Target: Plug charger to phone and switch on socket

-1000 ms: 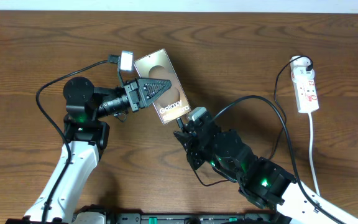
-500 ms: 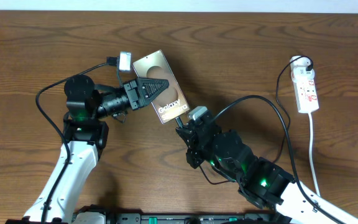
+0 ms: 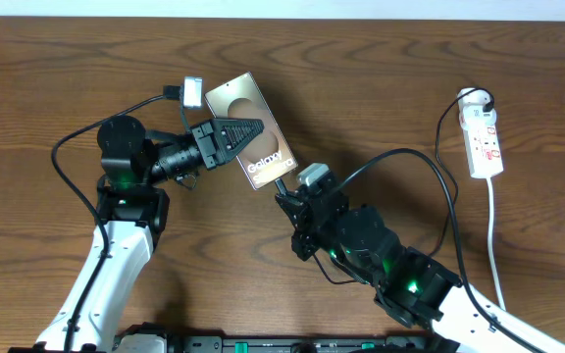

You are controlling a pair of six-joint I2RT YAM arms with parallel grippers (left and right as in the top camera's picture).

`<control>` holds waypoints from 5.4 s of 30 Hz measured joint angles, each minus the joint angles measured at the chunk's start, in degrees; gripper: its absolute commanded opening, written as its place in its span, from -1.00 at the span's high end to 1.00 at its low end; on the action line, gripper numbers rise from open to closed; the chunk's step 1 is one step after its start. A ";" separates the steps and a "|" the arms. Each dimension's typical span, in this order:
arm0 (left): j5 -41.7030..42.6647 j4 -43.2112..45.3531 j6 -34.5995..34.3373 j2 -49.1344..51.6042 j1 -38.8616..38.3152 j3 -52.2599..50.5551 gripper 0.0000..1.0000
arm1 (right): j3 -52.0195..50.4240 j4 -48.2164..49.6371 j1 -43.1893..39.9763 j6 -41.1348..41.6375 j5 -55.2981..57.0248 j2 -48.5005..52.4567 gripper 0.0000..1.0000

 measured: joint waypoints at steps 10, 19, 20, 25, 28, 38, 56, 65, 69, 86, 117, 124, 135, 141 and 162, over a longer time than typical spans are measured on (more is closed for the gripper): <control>-0.92 0.17 0.04 0.00 0.42 0.07 0.86 | -0.17 2.95 0.00 0.22 0.42 1.25 0.98; -0.55 -0.22 0.37 -0.04 0.24 0.46 0.86 | -0.52 2.47 0.02 2.14 -0.04 1.25 0.64; -0.28 -0.35 0.46 -0.04 0.15 0.42 0.86 | -0.52 1.92 0.04 2.47 -0.46 1.07 0.53; 1.75 -0.55 1.27 -0.04 -0.74 -0.13 0.86 | 0.11 1.57 0.24 3.45 -1.16 -1.75 0.15; 2.10 -0.66 1.57 -0.04 -0.83 -0.39 0.85 | 0.68 -0.28 0.39 3.48 -1.57 -4.96 -0.10; 0.57 -4.57 1.95 0.00 -1.31 -0.42 0.85 | 1.57 -18.45 0.39 3.93 -1.36 -16.48 -0.99; -8.76 -14.71 11.15 15.89 -12.79 4.00 0.86 | 1.68 -35.87 0.39 7.74 4.74 -36.76 -0.99; -7.02 -35.43 25.97 28.37 -9.31 11.13 0.85 | 1.70 -39.82 0.39 10.49 5.01 -36.74 -0.99; -11.08 -44.15 32.15 29.33 -8.37 11.32 0.85 | 1.70 -40.28 0.39 10.91 5.16 -36.74 -0.98; -13.53 -51.01 47.63 29.38 -9.40 11.34 0.85 | 1.70 -43.74 0.39 10.93 5.20 -36.74 -0.98; -10.36 -44.92 49.48 39.32 -10.21 12.28 0.53 | 1.73 -51.28 0.39 10.95 5.35 -36.74 -0.98; -10.27 -44.89 49.51 39.32 -10.21 12.28 0.44 | 1.73 -52.35 0.39 10.95 5.35 -36.74 -0.99; -10.71 -44.89 48.96 39.21 -10.23 12.61 0.38 | 1.73 -54.18 0.39 10.95 5.35 -36.74 -0.98; -13.03 -44.98 47.78 38.56 -10.43 13.25 0.29 | 1.73 -54.25 0.39 10.95 5.35 -36.74 -0.99; -20.76 -48.85 46.99 36.54 -10.64 14.86 0.19 | 1.73 -54.27 0.39 10.95 7.39 -36.74 -0.98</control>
